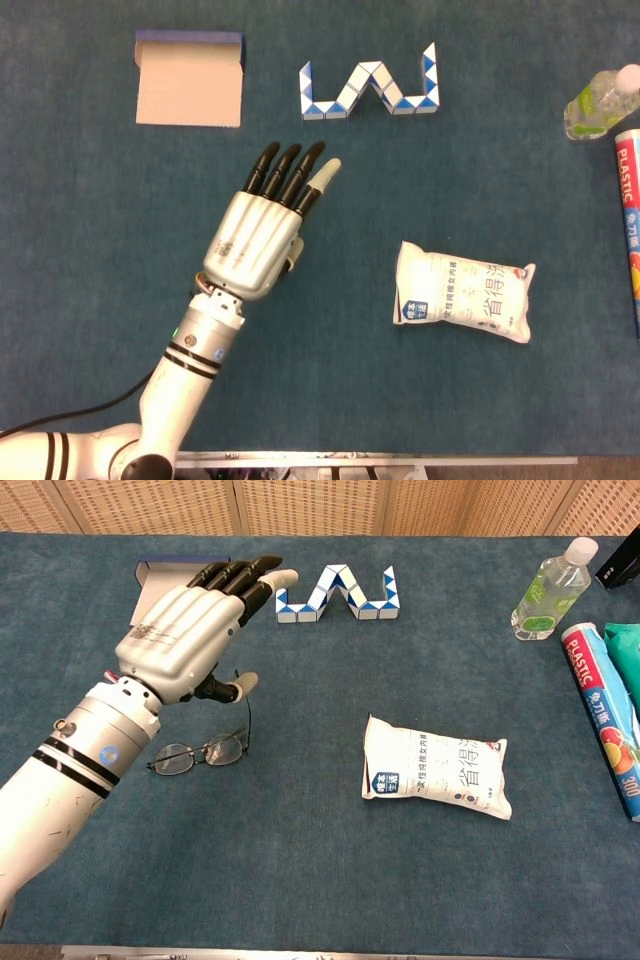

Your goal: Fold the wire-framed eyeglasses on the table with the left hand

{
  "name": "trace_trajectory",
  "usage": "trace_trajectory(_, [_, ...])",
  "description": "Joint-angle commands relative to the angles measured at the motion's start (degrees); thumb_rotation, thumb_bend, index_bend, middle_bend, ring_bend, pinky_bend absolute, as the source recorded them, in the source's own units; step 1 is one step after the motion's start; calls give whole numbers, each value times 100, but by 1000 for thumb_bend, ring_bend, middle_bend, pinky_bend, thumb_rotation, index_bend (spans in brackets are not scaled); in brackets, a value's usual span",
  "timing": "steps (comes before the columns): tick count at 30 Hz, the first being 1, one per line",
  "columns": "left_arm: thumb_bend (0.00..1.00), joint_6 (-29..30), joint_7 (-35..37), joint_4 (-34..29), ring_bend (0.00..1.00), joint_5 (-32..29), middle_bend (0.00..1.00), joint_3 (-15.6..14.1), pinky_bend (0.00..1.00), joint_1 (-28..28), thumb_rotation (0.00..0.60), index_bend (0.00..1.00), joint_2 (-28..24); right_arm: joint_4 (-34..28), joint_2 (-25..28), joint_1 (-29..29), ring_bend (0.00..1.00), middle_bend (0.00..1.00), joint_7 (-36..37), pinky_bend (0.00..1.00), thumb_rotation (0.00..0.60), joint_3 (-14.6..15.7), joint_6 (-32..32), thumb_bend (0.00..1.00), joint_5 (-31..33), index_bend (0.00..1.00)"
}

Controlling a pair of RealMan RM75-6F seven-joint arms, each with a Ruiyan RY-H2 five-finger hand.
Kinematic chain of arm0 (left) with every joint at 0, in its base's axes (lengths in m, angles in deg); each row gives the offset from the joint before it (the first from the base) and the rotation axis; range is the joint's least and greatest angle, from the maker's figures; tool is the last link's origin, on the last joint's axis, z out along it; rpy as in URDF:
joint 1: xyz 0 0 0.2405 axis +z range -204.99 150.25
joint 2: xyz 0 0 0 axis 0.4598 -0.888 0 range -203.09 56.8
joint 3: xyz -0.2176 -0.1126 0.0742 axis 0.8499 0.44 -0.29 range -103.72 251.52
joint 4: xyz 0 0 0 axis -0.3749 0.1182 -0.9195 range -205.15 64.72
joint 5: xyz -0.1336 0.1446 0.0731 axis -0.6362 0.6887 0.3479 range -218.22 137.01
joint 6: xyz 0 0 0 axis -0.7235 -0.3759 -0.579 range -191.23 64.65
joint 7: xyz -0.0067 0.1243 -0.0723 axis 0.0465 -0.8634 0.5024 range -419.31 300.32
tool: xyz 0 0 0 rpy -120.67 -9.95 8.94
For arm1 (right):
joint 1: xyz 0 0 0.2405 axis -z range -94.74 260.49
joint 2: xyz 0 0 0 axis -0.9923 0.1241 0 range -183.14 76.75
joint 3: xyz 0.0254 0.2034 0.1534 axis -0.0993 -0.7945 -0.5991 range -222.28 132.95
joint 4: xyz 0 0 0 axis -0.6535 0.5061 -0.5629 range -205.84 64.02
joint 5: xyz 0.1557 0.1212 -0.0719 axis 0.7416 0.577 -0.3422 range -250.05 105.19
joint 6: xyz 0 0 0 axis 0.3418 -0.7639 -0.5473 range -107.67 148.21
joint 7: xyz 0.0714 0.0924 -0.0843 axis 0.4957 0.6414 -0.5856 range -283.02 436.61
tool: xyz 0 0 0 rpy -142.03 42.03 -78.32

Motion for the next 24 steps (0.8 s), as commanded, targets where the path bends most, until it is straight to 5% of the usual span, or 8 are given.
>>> trace_trajectory(1, [284,-39,-35,81,0,-58,0,14,0,-48,600,38,70,2,2,0,278,439,7,271,600,-1,1,228,5,451])
trace_trajectory(24, [285,77,-192,573,0,-316,0,-97,0,-75,600,35,174,1,6,0,278,439,26,271,600,-4,7,228,15,451])
